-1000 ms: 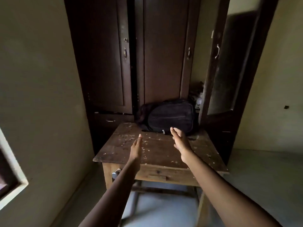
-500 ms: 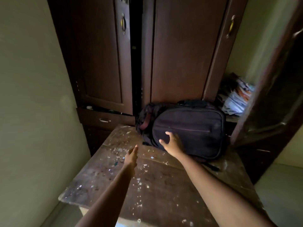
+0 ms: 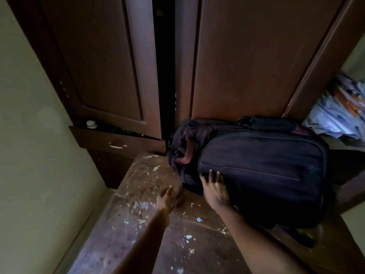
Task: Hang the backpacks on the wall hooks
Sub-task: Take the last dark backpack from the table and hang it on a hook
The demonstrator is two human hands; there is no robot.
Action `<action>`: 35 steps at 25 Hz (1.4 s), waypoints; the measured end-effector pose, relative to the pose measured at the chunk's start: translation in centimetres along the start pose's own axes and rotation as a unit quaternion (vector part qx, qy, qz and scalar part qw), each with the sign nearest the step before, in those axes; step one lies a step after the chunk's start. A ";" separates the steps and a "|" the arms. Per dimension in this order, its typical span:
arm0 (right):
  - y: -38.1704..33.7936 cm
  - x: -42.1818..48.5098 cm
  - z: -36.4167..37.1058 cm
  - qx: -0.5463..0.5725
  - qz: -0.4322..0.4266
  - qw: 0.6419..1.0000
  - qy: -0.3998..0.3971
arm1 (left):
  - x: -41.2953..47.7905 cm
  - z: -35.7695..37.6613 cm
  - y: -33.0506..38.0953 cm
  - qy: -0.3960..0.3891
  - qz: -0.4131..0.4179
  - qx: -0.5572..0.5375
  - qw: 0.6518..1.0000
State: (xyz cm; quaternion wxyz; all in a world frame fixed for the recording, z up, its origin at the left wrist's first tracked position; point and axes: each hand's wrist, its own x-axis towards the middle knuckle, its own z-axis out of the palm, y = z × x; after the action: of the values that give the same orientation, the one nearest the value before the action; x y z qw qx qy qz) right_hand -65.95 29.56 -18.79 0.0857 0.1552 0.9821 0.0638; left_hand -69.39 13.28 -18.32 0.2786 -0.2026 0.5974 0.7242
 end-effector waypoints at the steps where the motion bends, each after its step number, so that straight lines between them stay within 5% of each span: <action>1: 0.1 0.1 -0.5 0.004 -0.001 1.000 0.009 | 0.4 0.4 -0.1 -0.007 -0.004 -0.011 1.000; 9: -0.1 -5.8 -5.4 0.196 -0.023 0.978 0.071 | 0.1 2.9 1.1 -0.140 -0.037 -0.006 0.990; 14: -1.1 -12.6 -3.4 0.233 -0.059 0.968 0.078 | -4.3 1.6 -2.1 -0.006 -0.004 0.015 1.000; 21: -1.3 -23.9 -0.3 0.290 -0.185 0.936 0.068 | -15.3 -4.2 -13.3 0.116 0.084 -0.148 0.979; 31: -8.4 -39.1 -1.5 0.518 -0.323 0.786 -0.094 | -38.0 -15.5 -24.1 0.213 0.192 -0.309 0.907; 35: -14.2 -46.3 -4.5 0.578 -0.351 0.676 -0.293 | -47.1 -22.2 -26.3 0.304 0.236 -0.278 0.880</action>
State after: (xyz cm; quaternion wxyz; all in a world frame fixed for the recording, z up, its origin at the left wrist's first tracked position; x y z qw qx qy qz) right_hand -27.59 1.10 -9.67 0.2779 -0.1714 0.7302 -0.6001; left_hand -17.34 -12.58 -13.14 -0.1634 -0.3347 0.4569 0.8078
